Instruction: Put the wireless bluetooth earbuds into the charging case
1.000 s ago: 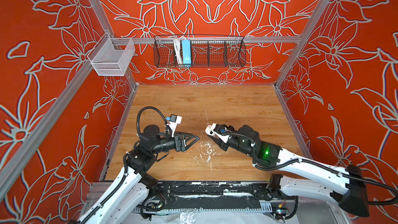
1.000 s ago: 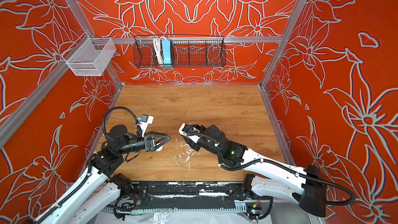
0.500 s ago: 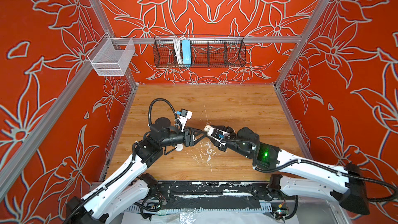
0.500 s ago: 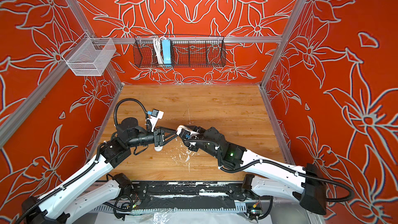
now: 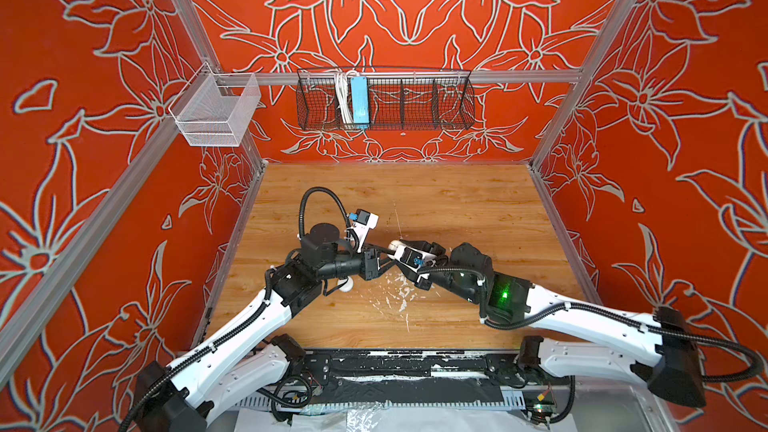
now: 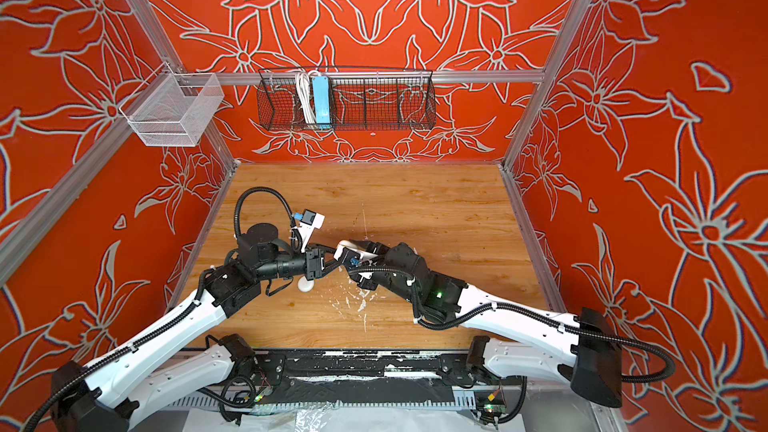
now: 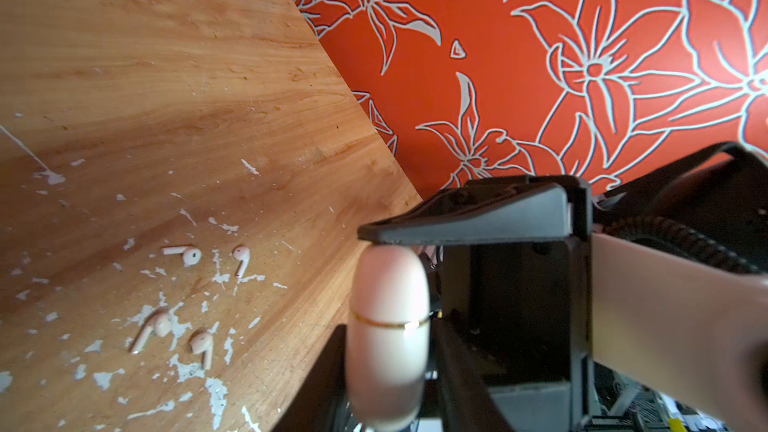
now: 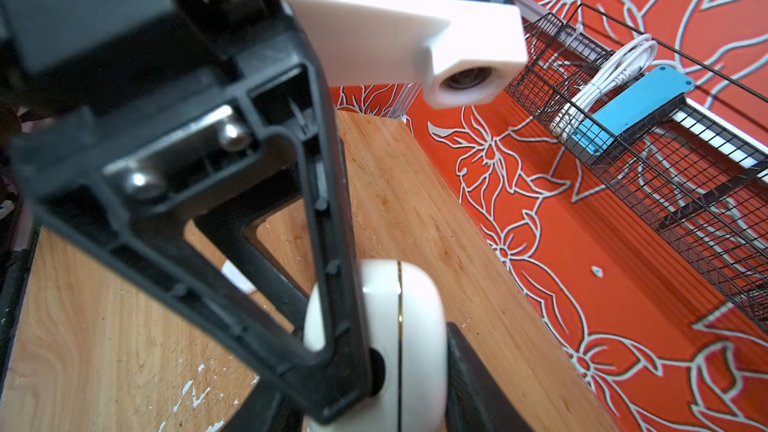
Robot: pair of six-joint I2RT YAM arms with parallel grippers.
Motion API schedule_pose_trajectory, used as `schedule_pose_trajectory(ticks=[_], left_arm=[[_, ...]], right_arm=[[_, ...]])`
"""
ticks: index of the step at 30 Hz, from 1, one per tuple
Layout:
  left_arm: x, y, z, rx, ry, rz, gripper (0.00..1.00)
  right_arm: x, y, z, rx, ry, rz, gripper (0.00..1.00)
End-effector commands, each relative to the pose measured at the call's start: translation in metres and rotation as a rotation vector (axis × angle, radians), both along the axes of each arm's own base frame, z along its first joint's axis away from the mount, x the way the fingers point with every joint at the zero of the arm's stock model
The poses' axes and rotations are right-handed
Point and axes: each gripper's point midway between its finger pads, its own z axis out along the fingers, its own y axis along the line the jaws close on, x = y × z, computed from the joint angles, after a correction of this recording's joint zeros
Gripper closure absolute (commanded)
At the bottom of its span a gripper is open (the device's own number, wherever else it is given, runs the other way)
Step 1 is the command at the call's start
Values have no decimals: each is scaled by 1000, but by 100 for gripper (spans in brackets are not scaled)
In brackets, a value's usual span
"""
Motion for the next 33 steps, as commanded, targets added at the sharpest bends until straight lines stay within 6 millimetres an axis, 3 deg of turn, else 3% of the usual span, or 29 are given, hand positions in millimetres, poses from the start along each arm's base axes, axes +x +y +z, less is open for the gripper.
schedule_pose_trajectory(ticks=[1,12,14,18,25,29,33], left_arm=[[-2,-4,11,-16,-38,-22,71],[0,-10,13,-41,-46,-49,95],[1,-11,13,-41,-50,-50,100],[12,-8,6,-4,-59,7,100],[41,14,6,117,-192,178,100],[52,28,10,168,-291,222,100],[35,26,14,161,-504,140,100]], right_arm=[[-2,4,21,46,-47,18,67],[-10,5,20,61,-39,51,66],[-9,5,20,64,-38,45,60],[-4,3,17,59,-33,17,41],[2,-8,11,58,-22,-52,17],[-2,-19,11,83,-25,-60,11],[-8,-30,15,119,-22,-48,10]])
